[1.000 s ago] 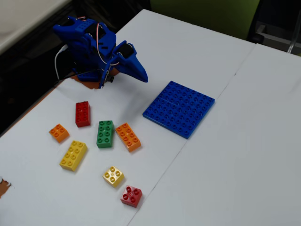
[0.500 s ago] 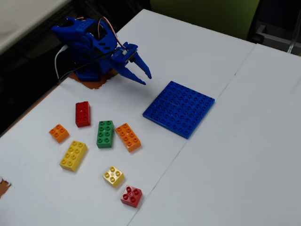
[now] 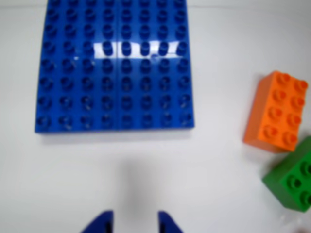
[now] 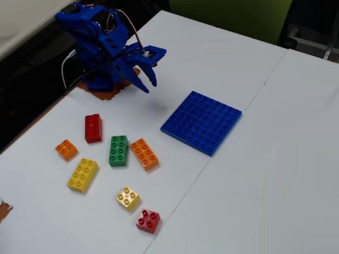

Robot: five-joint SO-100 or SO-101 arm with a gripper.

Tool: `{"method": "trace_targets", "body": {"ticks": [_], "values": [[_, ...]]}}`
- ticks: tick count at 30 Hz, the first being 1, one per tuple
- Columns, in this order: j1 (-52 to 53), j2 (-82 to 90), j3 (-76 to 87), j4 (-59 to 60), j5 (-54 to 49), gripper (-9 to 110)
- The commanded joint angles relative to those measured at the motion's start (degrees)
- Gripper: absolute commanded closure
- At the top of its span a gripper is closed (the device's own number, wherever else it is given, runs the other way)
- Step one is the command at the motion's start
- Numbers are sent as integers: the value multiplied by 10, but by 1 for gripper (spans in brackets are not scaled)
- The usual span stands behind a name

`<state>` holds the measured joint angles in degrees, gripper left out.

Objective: Pick up the 2x4 orange block and go up the 8x8 blue block.

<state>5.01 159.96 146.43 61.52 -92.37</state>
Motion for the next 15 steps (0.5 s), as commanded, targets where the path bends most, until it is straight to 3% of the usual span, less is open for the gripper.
{"method": "trace_targets", "body": {"ticks": [1, 5, 9, 15], "values": [[15, -208, -219, 46, 45, 90], [53, -374, -345, 60, 105, 89], [98, -446, -365, 13, 132, 89], [151, -543, -443, 41, 77, 89]]}}
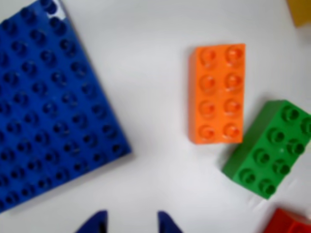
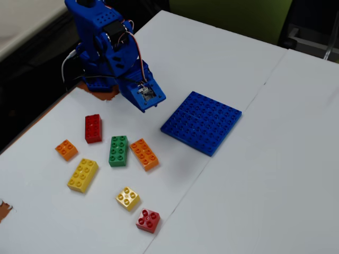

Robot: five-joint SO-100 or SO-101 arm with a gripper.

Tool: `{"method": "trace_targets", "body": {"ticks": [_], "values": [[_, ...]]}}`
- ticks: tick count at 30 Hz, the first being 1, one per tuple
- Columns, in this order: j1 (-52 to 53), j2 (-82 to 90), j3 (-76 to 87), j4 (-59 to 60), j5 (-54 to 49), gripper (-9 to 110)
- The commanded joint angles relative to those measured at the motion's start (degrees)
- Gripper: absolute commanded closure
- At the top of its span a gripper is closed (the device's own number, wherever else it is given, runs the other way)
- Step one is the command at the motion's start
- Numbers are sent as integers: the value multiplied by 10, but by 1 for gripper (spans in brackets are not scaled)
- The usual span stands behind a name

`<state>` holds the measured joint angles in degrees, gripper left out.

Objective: Pick up the 2x4 orange block and go up the 8x8 blue block.

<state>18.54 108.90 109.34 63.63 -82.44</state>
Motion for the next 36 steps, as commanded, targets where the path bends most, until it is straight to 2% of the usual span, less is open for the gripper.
{"method": "trace_targets", "body": {"ticks": [1, 7, 16, 24, 36], "values": [[24, -55, -105, 39, -31, 88], [73, -180, -244, 58, -40, 84], [131, -326, -388, 57, -130, 81], [142, -411, -403, 14, -161, 79], [142, -445, -403, 6, -160, 80]]}}
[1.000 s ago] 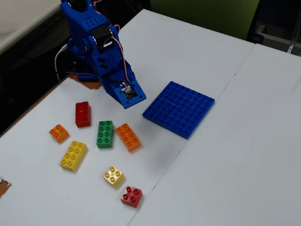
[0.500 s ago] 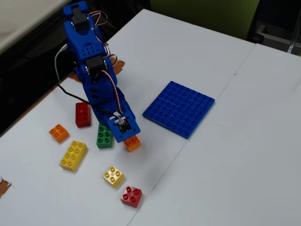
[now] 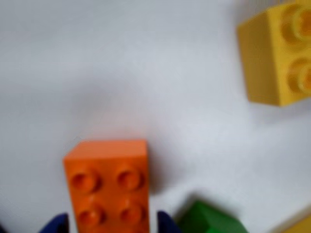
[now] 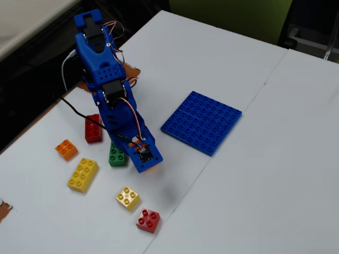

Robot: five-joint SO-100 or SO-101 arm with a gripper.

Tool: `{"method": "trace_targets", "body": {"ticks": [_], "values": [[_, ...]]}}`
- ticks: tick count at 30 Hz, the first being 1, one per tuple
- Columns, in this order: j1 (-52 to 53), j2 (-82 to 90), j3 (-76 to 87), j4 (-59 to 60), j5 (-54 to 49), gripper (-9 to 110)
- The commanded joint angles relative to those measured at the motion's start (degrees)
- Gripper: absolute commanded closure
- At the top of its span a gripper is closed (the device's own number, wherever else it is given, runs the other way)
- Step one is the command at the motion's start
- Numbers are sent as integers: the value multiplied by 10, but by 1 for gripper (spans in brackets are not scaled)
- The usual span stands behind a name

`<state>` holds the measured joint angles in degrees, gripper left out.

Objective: Pick up the 2x4 orange block and go up the 8x8 blue block.

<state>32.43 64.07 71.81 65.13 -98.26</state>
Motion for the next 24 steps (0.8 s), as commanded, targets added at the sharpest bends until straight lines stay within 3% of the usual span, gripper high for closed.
{"method": "trace_targets", "body": {"ticks": [1, 15, 24], "values": [[4, 3, -27, -10, 0, 81], [-5, 9, -27, -9, 32, 95], [-34, 207, -61, 216, 11, 99]]}}
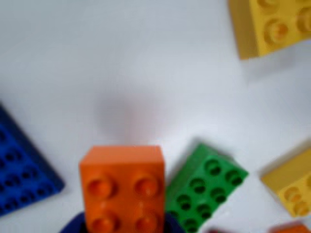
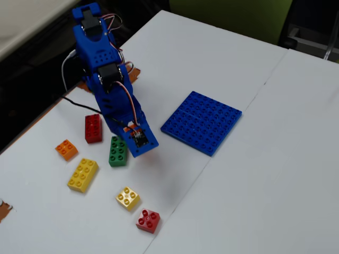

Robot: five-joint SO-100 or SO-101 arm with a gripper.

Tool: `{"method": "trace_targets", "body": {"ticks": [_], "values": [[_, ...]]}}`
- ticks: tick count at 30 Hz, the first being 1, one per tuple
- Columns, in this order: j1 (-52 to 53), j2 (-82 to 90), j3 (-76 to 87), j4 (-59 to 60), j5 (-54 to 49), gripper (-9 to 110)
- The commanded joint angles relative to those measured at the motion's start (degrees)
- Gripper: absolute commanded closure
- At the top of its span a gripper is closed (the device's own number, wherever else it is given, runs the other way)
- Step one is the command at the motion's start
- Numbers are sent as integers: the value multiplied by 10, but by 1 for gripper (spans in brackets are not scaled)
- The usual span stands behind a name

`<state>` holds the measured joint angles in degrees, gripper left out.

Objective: Pick up the 2x4 orange block and go up the 8x8 blue block.

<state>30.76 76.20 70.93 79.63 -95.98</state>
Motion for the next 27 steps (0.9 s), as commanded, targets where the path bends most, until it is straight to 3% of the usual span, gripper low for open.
{"method": "trace_targets", "body": {"ticks": [1, 4, 11, 17, 27], "values": [[-23, 97, -77, 105, -18, 99], [-36, 111, -178, 200, -39, 99], [-77, 219, -221, 205, -55, 99], [-157, 201, -380, 199, 33, 99], [-269, 172, -442, 35, 127, 99]]}}
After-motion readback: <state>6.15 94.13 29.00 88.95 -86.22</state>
